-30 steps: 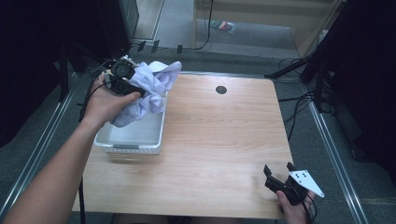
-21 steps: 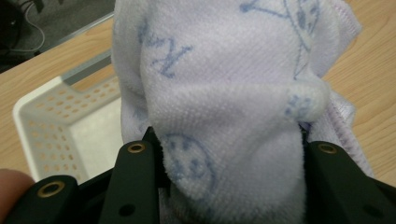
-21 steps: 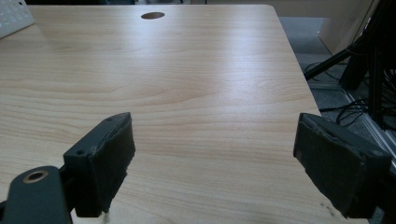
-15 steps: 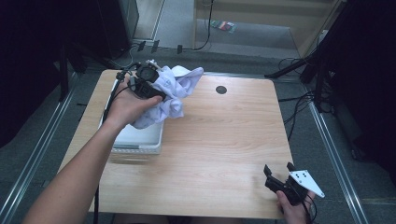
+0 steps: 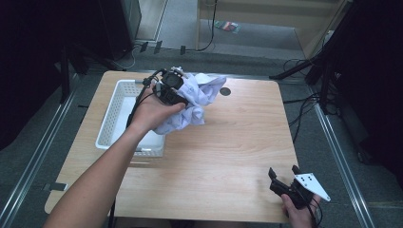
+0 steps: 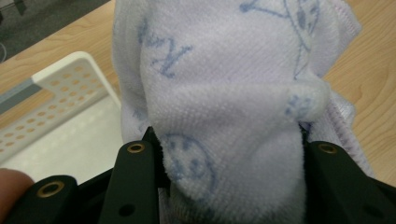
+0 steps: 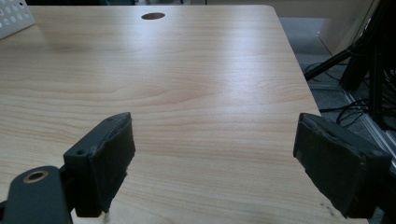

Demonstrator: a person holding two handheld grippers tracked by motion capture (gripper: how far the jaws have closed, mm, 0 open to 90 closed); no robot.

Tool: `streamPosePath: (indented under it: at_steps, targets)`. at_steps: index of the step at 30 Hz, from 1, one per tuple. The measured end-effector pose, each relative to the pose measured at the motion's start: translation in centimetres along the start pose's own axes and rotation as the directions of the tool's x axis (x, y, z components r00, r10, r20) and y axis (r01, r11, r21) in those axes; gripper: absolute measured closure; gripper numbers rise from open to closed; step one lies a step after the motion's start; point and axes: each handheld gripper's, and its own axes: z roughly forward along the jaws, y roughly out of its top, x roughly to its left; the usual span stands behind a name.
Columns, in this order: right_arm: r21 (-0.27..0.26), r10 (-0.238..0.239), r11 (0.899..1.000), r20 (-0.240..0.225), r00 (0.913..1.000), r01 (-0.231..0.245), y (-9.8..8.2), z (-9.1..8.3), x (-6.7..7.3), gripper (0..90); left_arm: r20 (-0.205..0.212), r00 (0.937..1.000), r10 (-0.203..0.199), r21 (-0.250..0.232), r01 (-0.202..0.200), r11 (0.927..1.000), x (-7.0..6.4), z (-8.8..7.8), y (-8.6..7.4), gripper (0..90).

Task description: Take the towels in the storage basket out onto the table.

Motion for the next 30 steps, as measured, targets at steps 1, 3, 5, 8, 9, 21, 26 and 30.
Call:
streamPosePath:
  at_steps: [1, 3, 5, 8, 9, 21, 26, 30]
  targets:
    - [0.0, 0.0, 1.0, 0.0, 1.0, 0.0, 0.0, 0.0, 0.0, 12.8, 0.003, 1.0, 0.007, 0.006, -0.007, 1.0, -0.2, 0.2, 0.1, 55.5]
    - [0.005, -0.009, 1.0, 0.004, 1.0, 0.009, 0.0, 0.1, 0.1, 12.8, 0.01, 0.9999, 0.011, 0.009, -0.011, 0.9999, -0.7, 0.6, 0.2, 55.4]
    - [0.002, -0.013, 1.0, 0.005, 0.9999, 0.013, 0.0, 0.1, 0.1, 12.9, 0.016, 0.9998, 0.006, 0.01, -0.006, 0.9999, -1.2, 1.1, 0.4, 55.4]
    - [0.004, -0.01, 1.0, 0.005, 0.9999, 0.009, 0.0, 0.0, 0.1, 12.8, 0.028, 0.9995, 0.014, 0.013, -0.014, 0.9998, -1.9, 1.7, 0.7, 55.3]
    - [0.004, -0.005, 1.0, 0.004, 1.0, 0.005, 0.0, 0.0, 0.1, 12.9, 0.037, 0.9993, 0.009, 0.01, -0.01, 0.9999, -2.3, 2.2, 0.9, 55.2]
    - [0.001, -0.006, 1.0, 0.002, 1.0, 0.006, 0.0, 0.0, 0.1, 12.9, 0.079, 0.9969, -0.007, 0.033, 0.004, 0.9994, -4.6, 5.3, 1.3, 54.4]
    - [0.0, -0.003, 1.0, 0.0, 1.0, 0.003, 0.0, 0.0, 0.0, 12.9, 0.087, 0.9961, -0.016, 0.041, 0.012, 0.9991, -5.3, 6.7, 1.2, 54.0]
    - [-0.002, -0.002, 1.0, -0.002, 1.0, 0.002, 0.0, 0.0, 0.0, 12.9, 0.098, 0.9949, -0.022, 0.057, 0.016, 0.9982, -5.9, 7.9, 1.0, 52.7]
